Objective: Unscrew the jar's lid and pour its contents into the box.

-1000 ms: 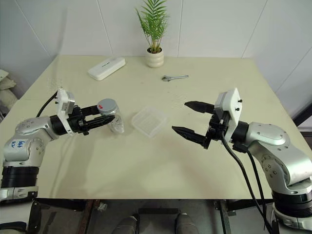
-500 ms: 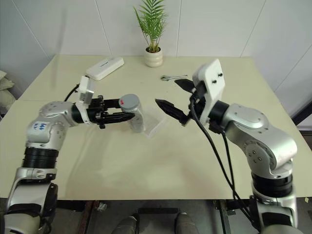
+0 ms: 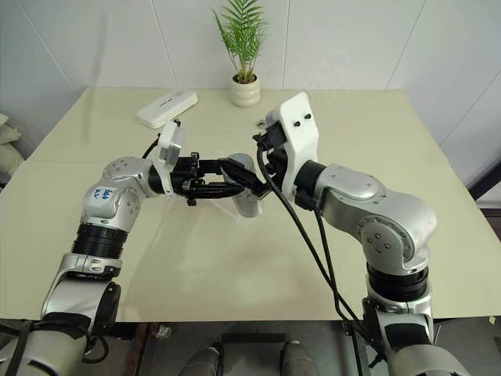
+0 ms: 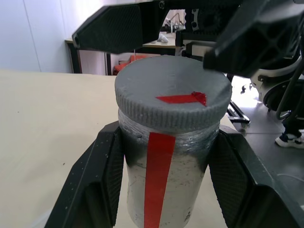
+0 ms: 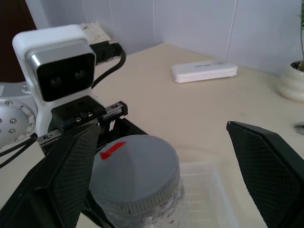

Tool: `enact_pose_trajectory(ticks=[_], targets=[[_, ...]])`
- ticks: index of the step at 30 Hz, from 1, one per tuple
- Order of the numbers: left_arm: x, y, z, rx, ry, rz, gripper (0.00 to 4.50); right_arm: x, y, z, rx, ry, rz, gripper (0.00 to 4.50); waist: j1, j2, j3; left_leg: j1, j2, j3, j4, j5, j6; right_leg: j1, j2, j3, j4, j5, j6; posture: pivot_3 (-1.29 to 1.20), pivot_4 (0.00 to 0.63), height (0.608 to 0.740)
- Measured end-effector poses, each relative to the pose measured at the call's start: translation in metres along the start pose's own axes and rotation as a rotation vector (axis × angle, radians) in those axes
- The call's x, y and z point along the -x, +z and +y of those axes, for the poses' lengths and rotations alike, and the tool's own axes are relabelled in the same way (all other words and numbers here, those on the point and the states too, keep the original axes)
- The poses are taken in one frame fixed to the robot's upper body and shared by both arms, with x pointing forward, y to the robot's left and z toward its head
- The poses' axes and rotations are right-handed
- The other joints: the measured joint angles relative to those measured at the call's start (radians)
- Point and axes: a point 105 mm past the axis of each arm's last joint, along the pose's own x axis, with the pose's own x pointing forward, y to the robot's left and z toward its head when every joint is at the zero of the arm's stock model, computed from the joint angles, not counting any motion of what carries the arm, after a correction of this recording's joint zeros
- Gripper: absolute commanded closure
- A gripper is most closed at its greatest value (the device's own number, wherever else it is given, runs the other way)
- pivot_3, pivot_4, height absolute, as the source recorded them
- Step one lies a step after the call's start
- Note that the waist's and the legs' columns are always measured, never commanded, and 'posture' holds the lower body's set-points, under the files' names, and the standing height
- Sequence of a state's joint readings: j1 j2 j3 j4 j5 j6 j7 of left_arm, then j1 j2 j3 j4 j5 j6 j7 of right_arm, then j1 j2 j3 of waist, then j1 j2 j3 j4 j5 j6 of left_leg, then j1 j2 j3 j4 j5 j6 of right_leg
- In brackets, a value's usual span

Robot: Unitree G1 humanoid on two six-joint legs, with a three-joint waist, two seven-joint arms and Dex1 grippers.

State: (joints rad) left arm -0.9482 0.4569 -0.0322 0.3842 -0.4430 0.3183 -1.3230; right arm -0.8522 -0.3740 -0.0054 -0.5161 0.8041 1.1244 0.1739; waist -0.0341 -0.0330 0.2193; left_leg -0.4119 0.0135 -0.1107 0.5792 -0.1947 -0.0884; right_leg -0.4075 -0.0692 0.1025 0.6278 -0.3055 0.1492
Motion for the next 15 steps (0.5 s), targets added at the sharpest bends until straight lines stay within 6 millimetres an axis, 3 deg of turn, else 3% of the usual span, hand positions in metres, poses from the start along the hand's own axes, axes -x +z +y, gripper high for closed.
enact_pose_trajectory(ticks=[15], targets=[[-0.0027, 0.0007, 0.0036, -0.007, -0.014, 0.024, 2.30, -0.0022, -0.0080, 0.0092, 0.024, 0.018, 0.017, 0.00, -0.003, 0.000, 0.000, -0.009, 0.001, -0.001, 0.003, 0.000, 0.000, -0.008, 0.001, 0.000, 0.002, 0.000, 0.000, 0.00, 0.150, 0.740]])
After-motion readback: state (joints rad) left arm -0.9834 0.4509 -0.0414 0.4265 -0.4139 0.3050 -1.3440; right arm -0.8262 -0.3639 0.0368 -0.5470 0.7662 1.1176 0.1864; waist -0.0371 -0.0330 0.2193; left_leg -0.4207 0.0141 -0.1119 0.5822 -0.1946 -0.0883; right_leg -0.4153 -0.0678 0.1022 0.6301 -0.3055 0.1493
